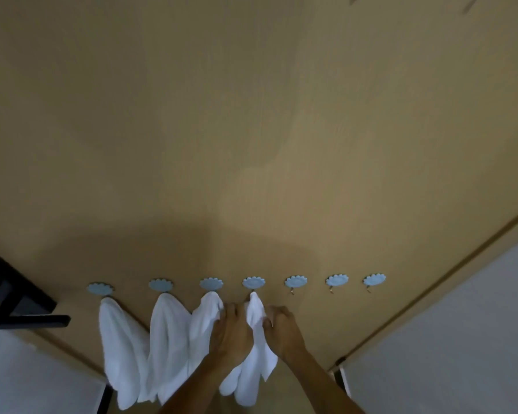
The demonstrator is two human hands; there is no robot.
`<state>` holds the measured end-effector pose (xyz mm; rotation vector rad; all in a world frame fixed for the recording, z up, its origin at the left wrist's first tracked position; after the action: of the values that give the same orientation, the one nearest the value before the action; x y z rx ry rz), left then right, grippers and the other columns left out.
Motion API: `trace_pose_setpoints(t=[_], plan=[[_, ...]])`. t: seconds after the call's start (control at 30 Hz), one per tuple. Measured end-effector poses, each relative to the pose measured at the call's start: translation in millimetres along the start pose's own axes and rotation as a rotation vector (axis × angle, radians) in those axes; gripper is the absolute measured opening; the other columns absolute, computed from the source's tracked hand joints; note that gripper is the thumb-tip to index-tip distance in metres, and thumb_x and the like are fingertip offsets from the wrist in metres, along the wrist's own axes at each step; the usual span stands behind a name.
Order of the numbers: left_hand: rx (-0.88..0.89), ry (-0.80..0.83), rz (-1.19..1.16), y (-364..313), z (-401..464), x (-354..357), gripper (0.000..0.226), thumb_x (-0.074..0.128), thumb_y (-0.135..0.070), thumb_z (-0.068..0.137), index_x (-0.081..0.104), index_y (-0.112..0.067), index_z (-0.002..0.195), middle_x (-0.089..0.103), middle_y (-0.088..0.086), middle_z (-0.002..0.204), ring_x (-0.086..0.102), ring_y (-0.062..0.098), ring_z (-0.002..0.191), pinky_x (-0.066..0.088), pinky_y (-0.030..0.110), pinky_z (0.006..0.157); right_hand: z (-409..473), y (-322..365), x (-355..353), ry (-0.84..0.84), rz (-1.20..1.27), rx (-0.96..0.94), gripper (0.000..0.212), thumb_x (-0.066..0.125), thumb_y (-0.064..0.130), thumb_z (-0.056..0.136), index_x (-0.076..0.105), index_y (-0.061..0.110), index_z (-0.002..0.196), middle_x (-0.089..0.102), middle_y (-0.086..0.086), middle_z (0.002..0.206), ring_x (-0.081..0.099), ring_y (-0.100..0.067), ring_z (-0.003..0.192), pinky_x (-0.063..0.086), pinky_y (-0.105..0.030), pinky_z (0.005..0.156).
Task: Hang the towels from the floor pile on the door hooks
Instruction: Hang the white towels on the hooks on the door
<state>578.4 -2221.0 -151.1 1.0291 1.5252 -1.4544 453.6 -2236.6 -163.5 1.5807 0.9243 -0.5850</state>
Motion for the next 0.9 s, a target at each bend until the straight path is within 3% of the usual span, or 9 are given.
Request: trace_pose_setpoints(t=[0.07, 0.2, 0.33, 0.5, 0.63, 0.73, 0.9], plan=[[0.005, 0.172, 0.040, -5.5, -6.1, 20.5, 0.039, 0.043, -0.025, 0.093, 0.044, -0.008, 0.128, 0.049, 0.013, 0.127, 0.049, 0.028, 0.116, 0.042, 0.036, 0.095, -10.2, -16.4, 0.3, -0.001, -0.114, 0.036, 0.040, 0.037, 0.026, 0.099, 0.048, 0.010, 0.134, 0.049, -0.009, 0.137, 0.047, -0.022, 0.125, 0.039, -0.028, 0.103], [0.203, 0.275, 0.204, -37.3, -20.8, 52.7, 0.042, 0.028, -0.029, 0.098, 0.037, -0.015, 0.137, 0.040, 0.008, 0.142, 0.037, 0.025, 0.131, 0.030, 0.037, 0.108, -43.9, -58.4, -1.6, 0.032, -0.273, 0.132, 0.050, 0.029, 0.039, 0.100, 0.031, 0.017, 0.146, 0.021, -0.005, 0.157, 0.019, -0.018, 0.144, 0.021, -0.031, 0.114], [0.331, 0.371, 0.154, -82.6, -40.9, 78.1, 0.047, 0.033, -0.030, 0.096, 0.030, -0.019, 0.142, 0.026, 0.000, 0.150, 0.026, 0.019, 0.138, 0.026, 0.037, 0.110, -92.4, -105.8, -18.2, 0.051, -0.326, 0.257, 0.054, 0.026, 0.043, 0.100, 0.026, 0.018, 0.147, 0.010, -0.007, 0.159, 0.009, -0.024, 0.147, 0.012, -0.040, 0.117], [0.488, 0.512, 0.173, -158.8, -79.2, 105.4, 0.055, 0.037, -0.031, 0.095, 0.023, -0.015, 0.145, 0.018, 0.003, 0.154, 0.017, 0.020, 0.142, 0.022, 0.039, 0.113, -175.6, -176.9, -45.0, -0.014, -0.273, 0.427, 0.054, 0.026, 0.044, 0.099, 0.024, 0.020, 0.148, 0.012, -0.006, 0.159, 0.011, -0.025, 0.146, 0.013, -0.042, 0.117], [0.623, 0.568, 0.215, -226.5, -135.3, 134.1, 0.051, 0.038, -0.033, 0.093, 0.030, -0.015, 0.141, 0.025, 0.006, 0.150, 0.023, 0.024, 0.140, 0.028, 0.041, 0.111, -269.5, -233.2, -54.4, -0.076, -0.232, 0.587, 0.052, 0.031, 0.045, 0.098, 0.032, 0.020, 0.144, 0.016, -0.006, 0.158, 0.016, -0.023, 0.145, 0.020, -0.041, 0.115], [0.732, 0.690, 0.214, -277.8, -205.3, 159.9, 0.051, 0.039, -0.034, 0.094, 0.030, -0.015, 0.140, 0.023, 0.007, 0.150, 0.026, 0.026, 0.139, 0.030, 0.040, 0.110, -363.2, -276.8, -53.2, -0.101, -0.174, 0.738, 0.049, 0.033, 0.045, 0.098, 0.037, 0.021, 0.141, 0.022, -0.007, 0.155, 0.022, -0.024, 0.142, 0.025, -0.041, 0.113], [0.905, 0.819, 0.302, -345.8, -345.7, 196.4, 0.045, 0.044, -0.035, 0.090, 0.041, -0.014, 0.130, 0.036, 0.009, 0.137, 0.035, 0.027, 0.131, 0.034, 0.043, 0.105, -537.4, -335.0, -31.4, -0.141, -0.080, 0.958, 0.044, 0.033, 0.044, 0.098, 0.045, 0.021, 0.133, 0.034, -0.006, 0.147, 0.033, -0.022, 0.134, 0.034, -0.037, 0.106]])
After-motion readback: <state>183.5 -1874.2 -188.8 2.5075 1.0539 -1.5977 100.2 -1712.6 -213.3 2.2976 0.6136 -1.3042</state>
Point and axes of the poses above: each hand's wrist, its own z-axis towards the middle knuckle, its own x-axis out of the palm, y = z × x, the point moved 4 cm from there along z, towards the middle knuckle
